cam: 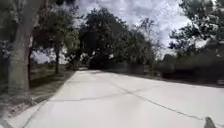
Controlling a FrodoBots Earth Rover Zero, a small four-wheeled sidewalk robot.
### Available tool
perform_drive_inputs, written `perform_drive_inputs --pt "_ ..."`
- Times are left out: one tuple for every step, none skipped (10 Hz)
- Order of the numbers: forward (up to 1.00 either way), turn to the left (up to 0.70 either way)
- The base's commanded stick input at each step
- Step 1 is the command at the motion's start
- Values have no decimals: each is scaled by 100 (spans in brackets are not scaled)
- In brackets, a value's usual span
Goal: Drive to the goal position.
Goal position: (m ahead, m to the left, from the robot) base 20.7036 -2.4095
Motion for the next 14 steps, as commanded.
perform_drive_inputs --pt "70 0" --pt "70 0" --pt "70 0" --pt "70 0" --pt "70 0" --pt "70 0" --pt "70 0" --pt "70 9" --pt "70 30" --pt "70 35" --pt "70 35" --pt "70 35" --pt "70 35" --pt "70 12"
